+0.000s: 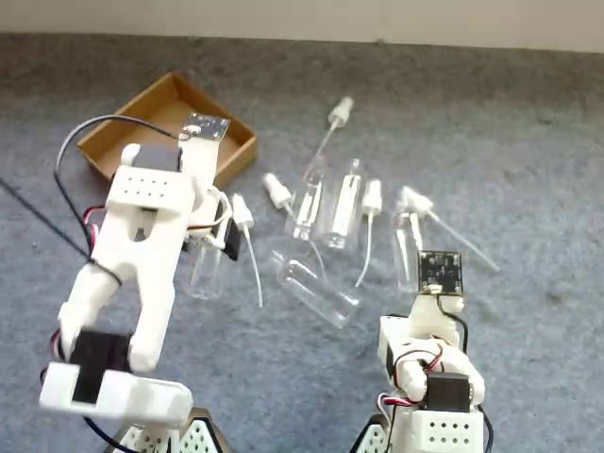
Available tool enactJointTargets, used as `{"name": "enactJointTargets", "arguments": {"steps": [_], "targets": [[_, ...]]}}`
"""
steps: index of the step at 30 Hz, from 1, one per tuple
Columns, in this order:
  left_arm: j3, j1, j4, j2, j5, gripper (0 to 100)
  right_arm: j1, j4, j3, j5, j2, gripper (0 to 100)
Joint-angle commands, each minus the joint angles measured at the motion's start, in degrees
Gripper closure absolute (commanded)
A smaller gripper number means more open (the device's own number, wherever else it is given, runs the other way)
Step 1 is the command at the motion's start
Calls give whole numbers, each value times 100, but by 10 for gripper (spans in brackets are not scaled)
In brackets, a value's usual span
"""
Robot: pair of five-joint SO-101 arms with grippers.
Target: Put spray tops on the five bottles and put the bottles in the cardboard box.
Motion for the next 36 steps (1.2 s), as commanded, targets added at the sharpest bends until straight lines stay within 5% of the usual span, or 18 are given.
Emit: {"name": "enactJointTargets", "arguments": {"steps": [1, 28, 36], "targets": [[-567, -84, 9, 233, 88, 720, 13, 40, 743, 62, -57, 993], [-1033, -48, -607, 2053, -387, 720, 13, 40, 743, 62, -57, 993], [-989, -48, -809, 2079, -369, 896, 13, 40, 743, 62, -57, 993]]}}
